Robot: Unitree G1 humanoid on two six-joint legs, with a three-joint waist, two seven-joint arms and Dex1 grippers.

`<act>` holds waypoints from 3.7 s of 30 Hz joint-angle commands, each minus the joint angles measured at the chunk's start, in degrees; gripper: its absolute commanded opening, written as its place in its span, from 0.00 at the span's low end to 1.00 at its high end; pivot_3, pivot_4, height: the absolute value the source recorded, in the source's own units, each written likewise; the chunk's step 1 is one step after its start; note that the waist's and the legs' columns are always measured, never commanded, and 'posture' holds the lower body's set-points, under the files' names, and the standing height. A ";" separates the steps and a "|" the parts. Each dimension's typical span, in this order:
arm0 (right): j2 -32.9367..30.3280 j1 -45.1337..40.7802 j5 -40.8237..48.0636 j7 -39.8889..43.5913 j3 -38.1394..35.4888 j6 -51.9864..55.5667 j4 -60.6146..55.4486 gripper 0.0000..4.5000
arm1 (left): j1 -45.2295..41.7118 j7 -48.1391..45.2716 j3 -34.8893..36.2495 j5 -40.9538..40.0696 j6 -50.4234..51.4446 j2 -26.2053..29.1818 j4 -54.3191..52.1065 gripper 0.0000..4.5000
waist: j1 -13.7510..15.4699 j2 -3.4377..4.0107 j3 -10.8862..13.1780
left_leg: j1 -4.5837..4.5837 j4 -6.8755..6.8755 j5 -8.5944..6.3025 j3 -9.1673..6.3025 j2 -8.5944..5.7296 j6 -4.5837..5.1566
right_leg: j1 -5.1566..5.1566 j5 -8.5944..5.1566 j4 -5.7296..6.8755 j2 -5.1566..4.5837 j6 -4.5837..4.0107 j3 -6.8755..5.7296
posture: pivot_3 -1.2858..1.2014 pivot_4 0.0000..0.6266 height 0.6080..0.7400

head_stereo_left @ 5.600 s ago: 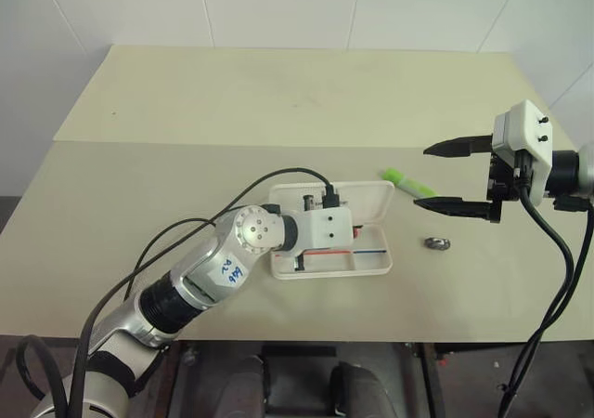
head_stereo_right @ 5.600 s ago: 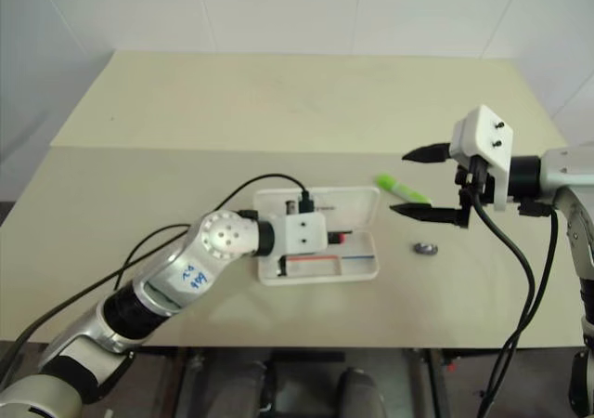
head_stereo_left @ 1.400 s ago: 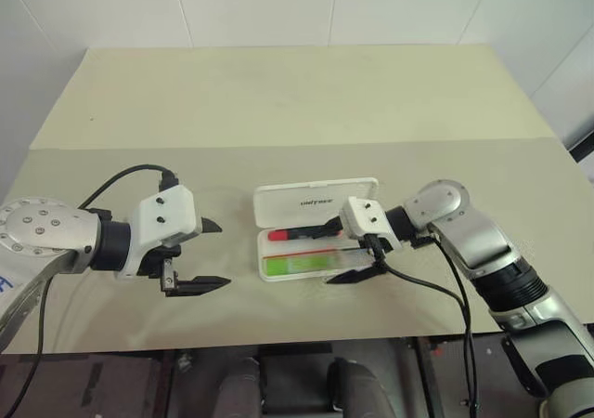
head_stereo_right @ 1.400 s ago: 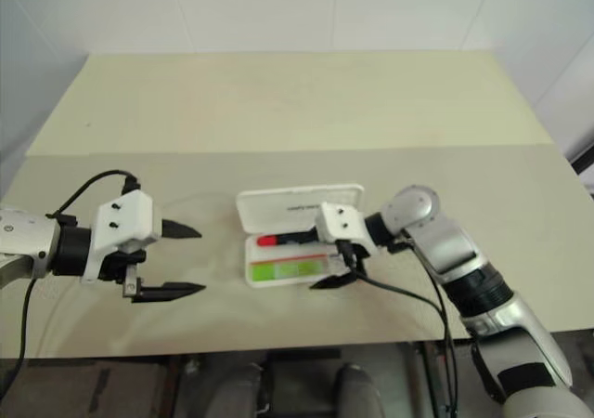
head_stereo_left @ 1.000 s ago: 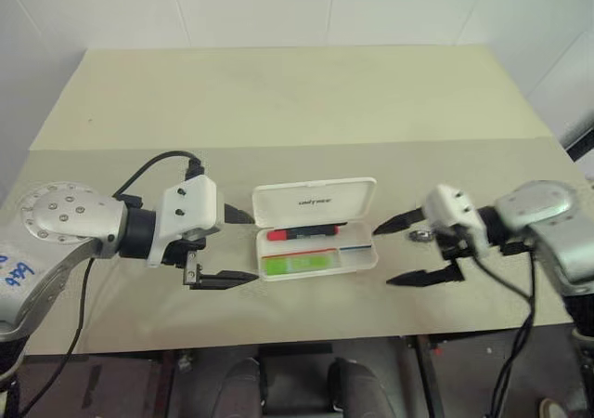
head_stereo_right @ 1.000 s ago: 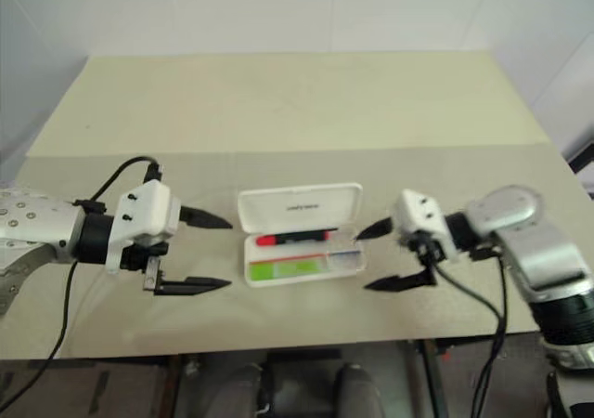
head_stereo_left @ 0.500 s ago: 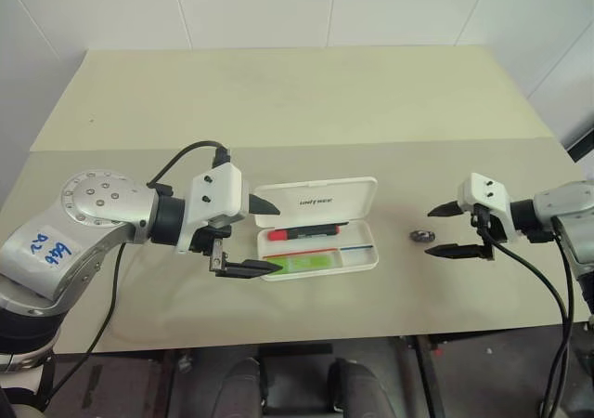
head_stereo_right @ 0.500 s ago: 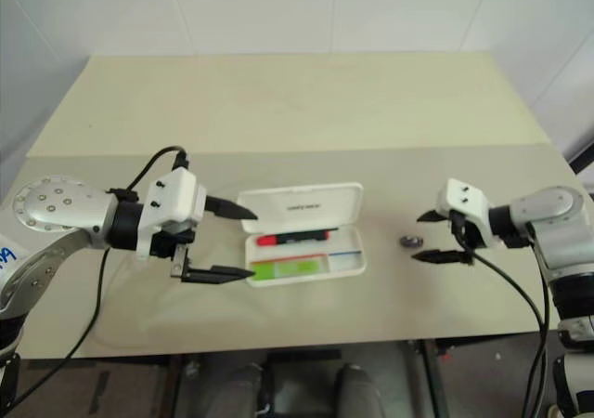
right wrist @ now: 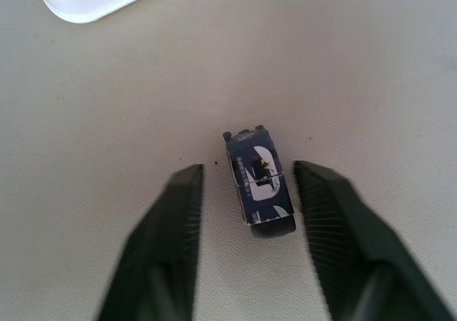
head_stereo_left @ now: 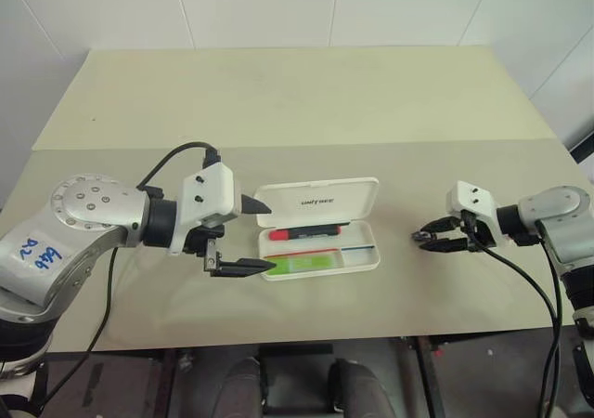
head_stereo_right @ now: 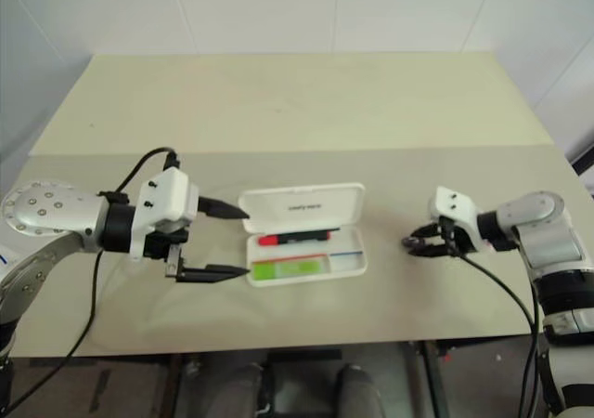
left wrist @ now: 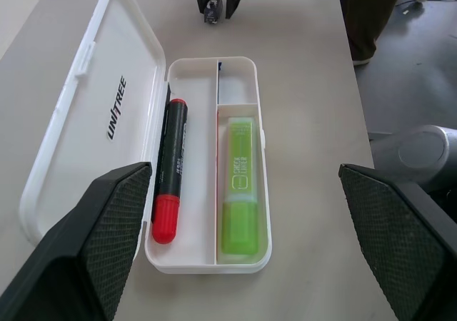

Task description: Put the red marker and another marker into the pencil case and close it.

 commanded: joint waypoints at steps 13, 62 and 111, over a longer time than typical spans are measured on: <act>-1.71 -0.89 16.18 5.70 -3.13 11.47 -29.98 0.08 | 0.73 0.78 0.04 1.31 0.02 1.14 -1.69 1.00 | 0.04 0.02 0.01 | 0.01 0.00 -0.01 -0.04 0.02 -0.02 | 0.01 0.00 0.02 0.01 0.00 0.00 | 0.52 0.24 1.00; 1.03 7.14 45.22 -10.99 -27.40 33.41 -42.69 1.00 | -13.85 3.83 3.36 8.53 -9.50 -4.63 30.99 0.91 | 0.19 0.00 0.00 | 0.01 0.06 -0.05 -0.02 0.03 0.03 | 0.02 0.00 0.12 0.02 0.00 -0.02 | 0.52 0.24 1.00; -4.21 11.06 37.80 -15.93 -20.69 29.53 -47.40 1.00 | 0.25 0.78 -16.54 23.02 -13.76 -19.82 21.02 0.01 | 1.62 -0.09 -0.01 | -0.07 0.21 -0.14 -0.01 0.00 0.18 | 0.02 0.03 0.08 -0.04 0.04 -0.01 | 0.52 0.24 1.00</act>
